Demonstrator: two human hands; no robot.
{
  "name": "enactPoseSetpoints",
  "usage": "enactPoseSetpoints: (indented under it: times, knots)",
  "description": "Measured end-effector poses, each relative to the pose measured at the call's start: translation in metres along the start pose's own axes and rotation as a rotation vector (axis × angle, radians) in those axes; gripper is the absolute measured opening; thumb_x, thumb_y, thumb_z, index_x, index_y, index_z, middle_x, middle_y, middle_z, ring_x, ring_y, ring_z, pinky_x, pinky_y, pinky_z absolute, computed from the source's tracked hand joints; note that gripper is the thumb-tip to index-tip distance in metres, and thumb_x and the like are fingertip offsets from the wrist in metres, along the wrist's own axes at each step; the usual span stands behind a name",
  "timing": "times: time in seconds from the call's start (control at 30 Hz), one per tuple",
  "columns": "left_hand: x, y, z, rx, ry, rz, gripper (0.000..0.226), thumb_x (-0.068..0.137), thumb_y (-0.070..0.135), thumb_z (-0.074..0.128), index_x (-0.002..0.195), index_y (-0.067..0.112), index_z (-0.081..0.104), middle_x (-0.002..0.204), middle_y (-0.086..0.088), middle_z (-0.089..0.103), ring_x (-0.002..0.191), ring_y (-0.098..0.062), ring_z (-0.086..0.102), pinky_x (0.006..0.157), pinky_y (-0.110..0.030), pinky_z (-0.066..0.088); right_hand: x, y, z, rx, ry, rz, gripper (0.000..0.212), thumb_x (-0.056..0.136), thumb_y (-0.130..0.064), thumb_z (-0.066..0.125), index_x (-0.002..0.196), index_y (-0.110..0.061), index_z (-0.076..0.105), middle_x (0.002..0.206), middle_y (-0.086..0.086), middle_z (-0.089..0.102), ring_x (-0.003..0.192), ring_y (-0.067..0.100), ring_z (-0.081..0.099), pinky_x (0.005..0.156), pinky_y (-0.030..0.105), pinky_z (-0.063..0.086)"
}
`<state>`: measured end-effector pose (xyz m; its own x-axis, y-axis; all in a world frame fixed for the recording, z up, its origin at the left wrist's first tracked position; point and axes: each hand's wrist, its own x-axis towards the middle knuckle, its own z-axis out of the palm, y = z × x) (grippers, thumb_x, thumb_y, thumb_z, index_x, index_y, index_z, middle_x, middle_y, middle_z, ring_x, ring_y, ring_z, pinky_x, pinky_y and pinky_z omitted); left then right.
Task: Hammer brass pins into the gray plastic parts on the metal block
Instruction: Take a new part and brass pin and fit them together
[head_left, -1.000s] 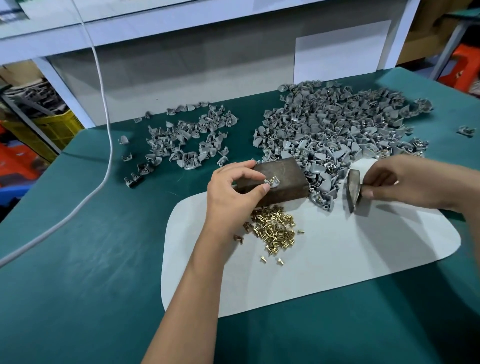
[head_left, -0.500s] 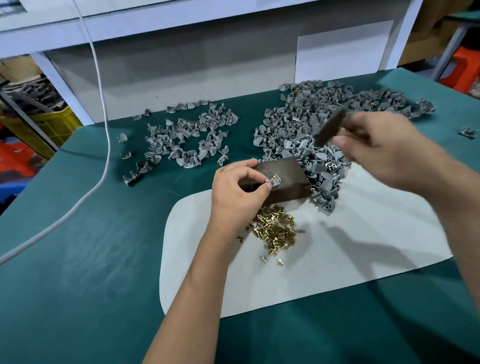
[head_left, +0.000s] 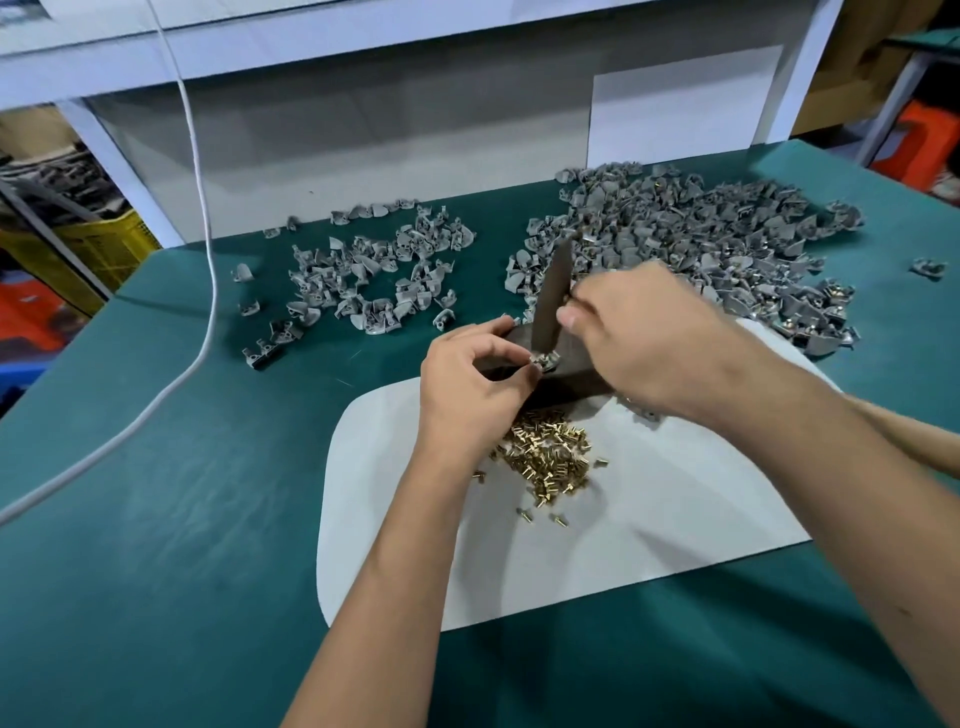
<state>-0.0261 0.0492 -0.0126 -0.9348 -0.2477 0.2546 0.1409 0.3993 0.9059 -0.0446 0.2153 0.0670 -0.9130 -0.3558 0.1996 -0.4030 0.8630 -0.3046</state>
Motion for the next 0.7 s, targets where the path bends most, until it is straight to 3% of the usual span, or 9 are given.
enactPoseSetpoints:
  times: [0.1, 0.17, 0.23, 0.4, 0.53, 0.6, 0.67, 0.7]
  knots:
    - [0.0, 0.001, 0.001, -0.013, 0.002, -0.024, 0.013, 0.078, 0.002, 0.084, 0.081, 0.015, 0.081, 0.125, -0.002, 0.071, 0.114, -0.01, 0.067, 0.096, -0.023, 0.054, 0.0, 0.004, -0.004, 0.05, 0.168, -0.026, 0.034, 0.106, -0.042, 0.042, 0.076, -0.025, 0.043, 0.071, 0.0, 0.056, 0.059, 0.018, 0.055, 0.049, 0.032, 0.043]
    - [-0.001, 0.002, 0.0, -0.026, 0.015, -0.007, 0.015, 0.077, -0.001, 0.084, 0.08, 0.014, 0.081, 0.124, -0.007, 0.071, 0.116, -0.011, 0.067, 0.096, -0.022, 0.054, -0.003, 0.0, 0.004, -0.005, 0.005, -0.011, 0.032, 0.106, -0.04, 0.042, 0.079, -0.024, 0.045, 0.076, 0.004, 0.06, 0.065, 0.025, 0.061, 0.057, 0.041, 0.053]
    - [-0.002, 0.004, 0.001, -0.04, 0.009, -0.004, 0.015, 0.077, -0.002, 0.083, 0.081, 0.013, 0.08, 0.124, -0.01, 0.071, 0.115, -0.012, 0.067, 0.095, -0.022, 0.054, -0.004, 0.002, 0.004, -0.056, -0.079, -0.015, 0.034, 0.106, -0.039, 0.042, 0.075, -0.025, 0.043, 0.078, 0.006, 0.06, 0.071, 0.031, 0.06, 0.067, 0.042, 0.054]
    - [0.0, 0.002, 0.0, -0.023, 0.009, -0.03, 0.012, 0.078, 0.003, 0.084, 0.08, 0.015, 0.081, 0.126, -0.002, 0.071, 0.115, -0.011, 0.067, 0.097, -0.025, 0.054, 0.0, 0.008, -0.006, 0.073, 0.156, -0.032, 0.03, 0.106, -0.042, 0.042, 0.08, -0.027, 0.043, 0.07, 0.001, 0.055, 0.06, 0.022, 0.055, 0.056, 0.034, 0.045]
    - [-0.003, 0.004, -0.001, -0.031, 0.003, -0.002, 0.014, 0.078, -0.001, 0.083, 0.081, 0.012, 0.081, 0.126, -0.009, 0.07, 0.116, -0.01, 0.066, 0.092, -0.016, 0.053, 0.001, 0.002, 0.0, -0.088, -0.113, -0.027, 0.032, 0.106, -0.04, 0.041, 0.079, -0.024, 0.046, 0.078, 0.006, 0.059, 0.07, 0.028, 0.058, 0.065, 0.038, 0.048]
    - [-0.003, 0.003, -0.001, -0.039, 0.0, -0.02, 0.014, 0.078, 0.001, 0.084, 0.08, 0.014, 0.081, 0.127, -0.005, 0.07, 0.115, -0.008, 0.067, 0.094, -0.018, 0.054, 0.005, 0.006, -0.009, -0.056, -0.035, -0.05, 0.033, 0.106, -0.041, 0.041, 0.078, -0.024, 0.047, 0.075, 0.004, 0.06, 0.065, 0.023, 0.058, 0.06, 0.037, 0.048]
    - [-0.002, 0.002, -0.001, -0.046, -0.007, -0.046, 0.012, 0.079, 0.004, 0.084, 0.079, 0.016, 0.081, 0.127, 0.0, 0.07, 0.116, -0.01, 0.066, 0.101, -0.029, 0.054, 0.002, 0.008, -0.007, 0.032, 0.149, -0.058, 0.031, 0.106, -0.042, 0.04, 0.081, -0.024, 0.046, 0.07, 0.002, 0.056, 0.058, 0.019, 0.055, 0.051, 0.033, 0.043]
    - [-0.001, 0.002, -0.001, -0.053, -0.006, -0.047, 0.014, 0.079, 0.004, 0.084, 0.078, 0.017, 0.081, 0.127, -0.001, 0.07, 0.117, -0.011, 0.066, 0.104, -0.033, 0.053, 0.0, 0.006, -0.003, 0.037, 0.153, -0.044, 0.031, 0.107, -0.042, 0.039, 0.083, -0.023, 0.046, 0.07, 0.002, 0.057, 0.057, 0.02, 0.055, 0.051, 0.034, 0.044]
